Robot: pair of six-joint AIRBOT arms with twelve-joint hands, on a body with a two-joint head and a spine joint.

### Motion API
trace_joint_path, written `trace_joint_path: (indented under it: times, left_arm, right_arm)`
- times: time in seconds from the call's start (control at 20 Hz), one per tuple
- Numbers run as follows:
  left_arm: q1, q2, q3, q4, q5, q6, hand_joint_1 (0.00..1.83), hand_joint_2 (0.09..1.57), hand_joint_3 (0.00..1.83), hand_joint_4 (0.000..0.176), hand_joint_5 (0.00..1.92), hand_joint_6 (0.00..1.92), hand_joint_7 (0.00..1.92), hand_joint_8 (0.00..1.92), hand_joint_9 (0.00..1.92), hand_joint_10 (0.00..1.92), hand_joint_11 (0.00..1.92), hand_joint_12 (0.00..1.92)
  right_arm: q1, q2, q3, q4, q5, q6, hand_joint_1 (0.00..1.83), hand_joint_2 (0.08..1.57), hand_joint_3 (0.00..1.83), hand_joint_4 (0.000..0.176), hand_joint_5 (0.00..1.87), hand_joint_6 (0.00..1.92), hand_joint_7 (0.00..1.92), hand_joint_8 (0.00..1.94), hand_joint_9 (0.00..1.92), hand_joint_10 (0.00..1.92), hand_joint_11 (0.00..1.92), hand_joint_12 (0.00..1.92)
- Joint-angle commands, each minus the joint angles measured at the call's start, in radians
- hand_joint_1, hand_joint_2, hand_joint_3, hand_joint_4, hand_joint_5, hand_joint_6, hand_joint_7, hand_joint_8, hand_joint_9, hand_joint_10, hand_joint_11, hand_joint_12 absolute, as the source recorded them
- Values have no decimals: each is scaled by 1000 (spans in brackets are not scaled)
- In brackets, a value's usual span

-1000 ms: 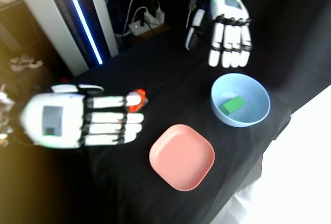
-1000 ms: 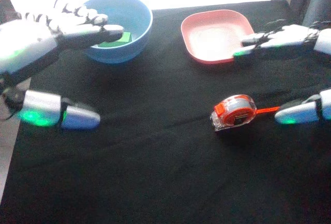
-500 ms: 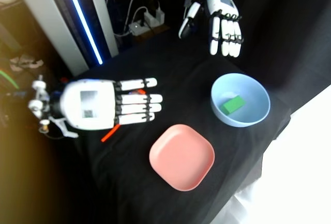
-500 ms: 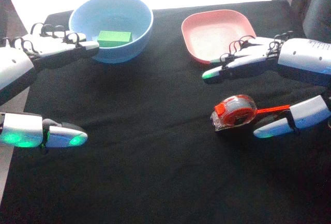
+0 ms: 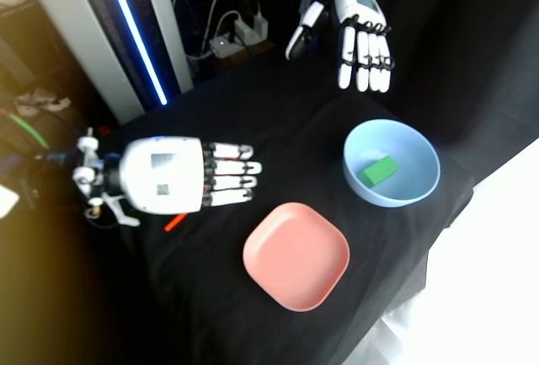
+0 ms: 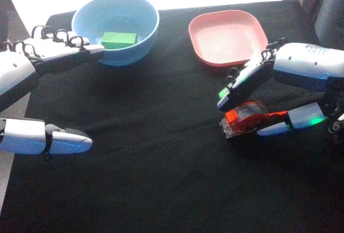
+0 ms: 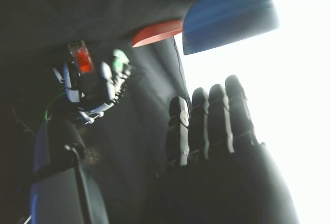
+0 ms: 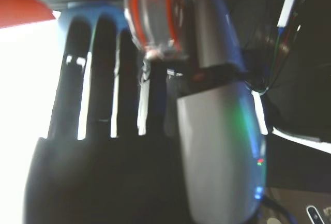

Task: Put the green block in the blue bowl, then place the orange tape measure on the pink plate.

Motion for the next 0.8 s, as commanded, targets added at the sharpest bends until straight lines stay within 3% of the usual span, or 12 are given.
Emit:
trace_joint_path:
  times: [0.0, 0.05, 0.1, 0.15, 0.2, 0.25, 0.4, 0.45, 0.6, 0.7, 0.75]
  left_arm:
    - [-2, 3, 1, -15, -118, -5, 644, 824, 0, 119, 242, 1, 157, 0, 42, 0, 0, 163]
    - [-2, 2, 1, -15, -119, -5, 644, 824, 0, 119, 242, 1, 157, 0, 42, 0, 0, 163]
    - [-1, 2, 1, -15, -119, -6, 678, 832, 1, 94, 251, 2, 176, 2, 52, 3, 0, 162]
    - [-1, 1, 1, -15, -119, -6, 678, 832, 1, 94, 251, 2, 176, 2, 52, 3, 0, 162]
    - [-1, 1, 1, -15, -120, -7, 643, 828, 0, 117, 238, 0, 167, 1, 39, 0, 0, 126]
    - [-1, 1, 1, -15, -121, -9, 626, 827, 0, 119, 253, 3, 187, 3, 51, 3, 0, 148]
    - [0, 0, 1, -16, -122, -11, 659, 824, 0, 119, 252, 0, 183, 1, 44, 1, 0, 82]
    - [2, 0, 1, -16, -122, -12, 712, 820, 0, 91, 268, 0, 197, 1, 78, 1, 0, 143]
    - [22, 0, 1, -27, -132, -15, 661, 818, 0, 100, 274, 1, 211, 2, 102, 2, 0, 236]
    - [32, 0, 1, -33, -139, -20, 680, 811, 0, 99, 283, 1, 212, 0, 85, 1, 0, 162]
    - [34, 0, 1, -35, -142, -22, 667, 812, 0, 101, 274, 0, 205, 0, 87, 1, 0, 189]
  right_arm:
    - [15, -5, 3, 53, 96, 7, 1256, 1138, 1, 0, 1132, 456, 816, 1437, 881, 1265, 790, 1520]
    - [15, -5, 4, 53, 96, 7, 1256, 1138, 1, 0, 1132, 456, 816, 1437, 881, 1265, 790, 1520]
    - [15, -5, 5, 53, 95, 7, 1258, 1143, 1, 0, 1100, 511, 831, 1447, 986, 1287, 938, 1509]
    - [15, -5, 7, 53, 92, 7, 1258, 1143, 1, 0, 1100, 511, 831, 1447, 986, 1287, 938, 1509]
    - [15, -6, 9, 54, 87, 7, 1259, 1142, 0, 0, 1099, 519, 842, 1431, 1044, 1166, 988, 1401]
    - [15, -11, 19, 58, 73, 7, 1257, 1149, 1, 0, 1090, 514, 830, 1453, 1070, 1133, 1043, 1391]
    - [15, -21, 34, 62, 57, 7, 1263, 1133, 0, 0, 1118, 500, 864, 1404, 1050, 1195, 1035, 1467]
    - [14, -22, 37, 65, 57, 7, 1356, 1120, 5, 0, 1080, 598, 849, 1216, 939, 1304, 930, 1365]
    - [20, -15, 39, 86, 78, 7, 1377, 1115, 1, 0, 1082, 654, 860, 1195, 907, 1252, 818, 1231]
    - [24, 2, 34, 122, 120, 7, 1276, 1074, 0, 0, 1237, 410, 972, 1164, 945, 1119, 797, 1507]
    - [25, 13, 33, 143, 140, 7, 1361, 1094, 3, 0, 1158, 484, 955, 1106, 892, 1277, 734, 1551]
